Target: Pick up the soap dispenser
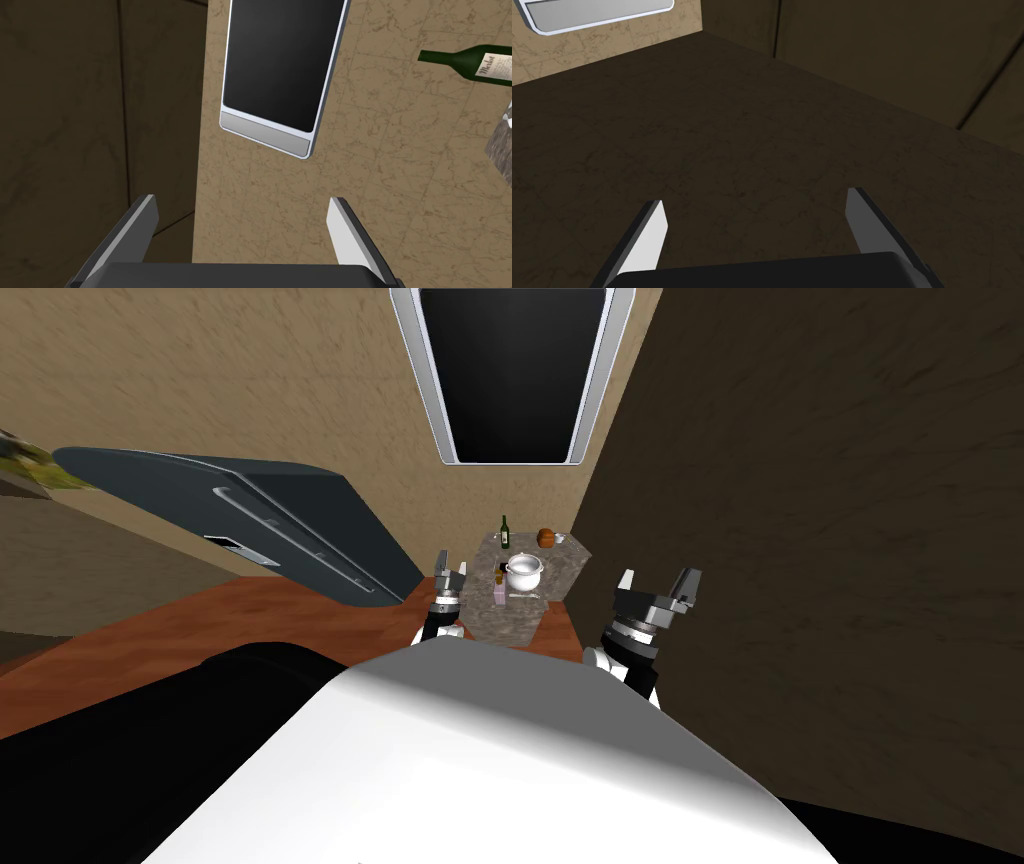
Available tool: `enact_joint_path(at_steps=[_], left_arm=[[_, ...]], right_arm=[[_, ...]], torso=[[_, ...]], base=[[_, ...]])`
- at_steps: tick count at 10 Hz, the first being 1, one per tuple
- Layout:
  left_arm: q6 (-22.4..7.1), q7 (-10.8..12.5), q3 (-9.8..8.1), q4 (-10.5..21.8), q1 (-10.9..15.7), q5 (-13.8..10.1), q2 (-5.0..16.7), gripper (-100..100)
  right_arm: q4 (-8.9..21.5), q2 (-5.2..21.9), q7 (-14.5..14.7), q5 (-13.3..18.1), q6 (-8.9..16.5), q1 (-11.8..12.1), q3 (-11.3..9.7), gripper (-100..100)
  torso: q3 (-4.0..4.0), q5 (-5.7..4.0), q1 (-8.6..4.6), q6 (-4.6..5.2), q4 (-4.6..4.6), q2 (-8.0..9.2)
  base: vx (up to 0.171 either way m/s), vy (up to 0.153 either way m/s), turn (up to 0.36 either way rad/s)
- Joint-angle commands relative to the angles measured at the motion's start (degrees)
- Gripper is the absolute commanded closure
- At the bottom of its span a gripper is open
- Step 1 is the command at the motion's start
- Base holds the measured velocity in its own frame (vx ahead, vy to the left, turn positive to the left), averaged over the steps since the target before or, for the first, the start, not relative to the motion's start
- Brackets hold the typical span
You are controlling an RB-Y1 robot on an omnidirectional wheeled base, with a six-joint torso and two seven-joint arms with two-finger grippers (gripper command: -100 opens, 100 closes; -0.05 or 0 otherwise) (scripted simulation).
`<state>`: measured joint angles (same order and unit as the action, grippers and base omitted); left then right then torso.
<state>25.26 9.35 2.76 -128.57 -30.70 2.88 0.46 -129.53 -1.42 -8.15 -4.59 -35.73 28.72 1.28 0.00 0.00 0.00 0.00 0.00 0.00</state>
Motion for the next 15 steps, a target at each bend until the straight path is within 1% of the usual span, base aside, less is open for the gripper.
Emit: enact_joint_path(at_steps=[1, 2, 4, 5, 6, 7, 8, 9, 10, 11, 12, 13, 14, 15], left_arm=[[0.1, -0.1, 0.40, 0.0, -0.6, -0.9, 1.8, -100], [0.3, -0.2, 0.80, -0.1, -1.2, -1.7, 3.5, -100], [0.7, -0.6, 1.98, -0.2, -2.8, -4.3, 7.1, -100], [0.7, -0.6, 1.98, -0.2, -2.8, -4.3, 7.7, -100], [0.9, -0.8, 2.74, -0.3, -3.9, -5.9, 9.9, -100], [0.9, -0.8, 2.74, -0.3, -3.9, -5.9, 10.3, -100], [1.2, -1.1, 3.61, -0.4, -5.1, -7.8, 12.7, -100], [1.2, -1.1, 3.61, -0.4, -5.1, -7.8, 13.2, -100], [1.6, -1.3, 4.57, -0.5, -6.3, -9.9, 15.4, -100], [1.6, -1.3, 4.57, -0.5, -6.3, -9.9, 16.3, -100], [1.9, -1.6, 5.63, -0.7, -7.7, -12.1, 18.4, -100], [1.9, -1.6, 5.63, -0.7, -7.7, -12.1, 19.7, -100], [2.3, -1.9, 6.76, -0.8, -9.2, -14.6, 21.7, -100], [2.3, -1.9, 6.76, -0.8, -9.2, -14.6, 23.3, -100]], right_arm=[[0.0, 0.0, 0.0, 0.0, 0.0, 0.0, 0.0, 0], [0.0, 0.0, 0.0, 0.0, 0.0, 0.0, 0.0, 0], [0.0, 0.0, 0.0, 0.0, 0.0, 0.0, 0.0, 0], [0.0, 0.0, 0.0, 0.0, 0.0, 0.0, 0.0, 0], [0.0, 0.0, 0.0, 0.0, 0.0, 0.0, 0.0, 0], [0.0, 0.0, 0.0, 0.0, 0.0, 0.0, 0.0, 0], [0.0, 0.0, 0.0, 0.0, 0.0, 0.0, 0.0, 0], [0.0, 0.0, 0.0, 0.0, 0.0, 0.0, 0.0, 0], [0.0, 0.0, 0.0, 0.0, 0.0, 0.0, 0.0, 0], [0.0, 0.0, 0.0, 0.0, 0.0, 0.0, 0.0, 0], [0.0, 0.0, 0.0, 0.0, 0.0, 0.0, 0.0, 0], [0.0, 0.0, 0.0, 0.0, 0.0, 0.0, 0.0, 0], [0.0, 0.0, 0.0, 0.0, 0.0, 0.0, 0.0, 0], [0.0, 0.0, 0.0, 0.0, 0.0, 0.0, 0.0, 0]], torso=[[0.00, 0.00, 0.00, 0.00, 0.00, 0.00], [0.03, 0.00, -0.01, 0.01, 0.01, 0.06], [0.17, -0.01, -0.02, 0.01, 0.06, 0.30], [0.21, -0.01, -0.07, 0.01, 0.08, 0.36], [0.17, -0.02, -0.08, 0.00, 0.07, 0.28], [0.16, -0.02, -0.09, 0.01, 0.06, 0.27], [0.13, -0.01, -0.05, 0.00, 0.05, 0.22], [0.14, -0.01, -0.04, 0.01, 0.05, 0.24], [0.13, -0.01, -0.03, 0.00, 0.05, 0.22], [0.16, -0.01, -0.04, 0.01, 0.06, 0.27], [0.16, -0.01, -0.06, 0.00, 0.06, 0.26], [0.18, -0.02, -0.06, 0.01, 0.07, 0.31], [0.18, -0.02, -0.06, 0.00, 0.07, 0.29], [0.19, -0.02, -0.11, 0.02, 0.07, 0.32]], base=[[-0.020, -0.007, -0.059], [-0.055, -0.014, -0.079], [-0.090, -0.018, -0.096], [-0.062, -0.025, -0.040], [-0.061, -0.028, -0.085], [-0.048, -0.017, -0.053], [-0.056, -0.014, -0.103], [-0.052, -0.014, -0.064], [-0.070, -0.019, -0.124], [-0.063, -0.024, -0.067], [-0.079, -0.026, -0.130], [-0.071, -0.025, -0.072], [-0.079, -0.041, -0.148], [-0.064, -0.033, -0.068]])
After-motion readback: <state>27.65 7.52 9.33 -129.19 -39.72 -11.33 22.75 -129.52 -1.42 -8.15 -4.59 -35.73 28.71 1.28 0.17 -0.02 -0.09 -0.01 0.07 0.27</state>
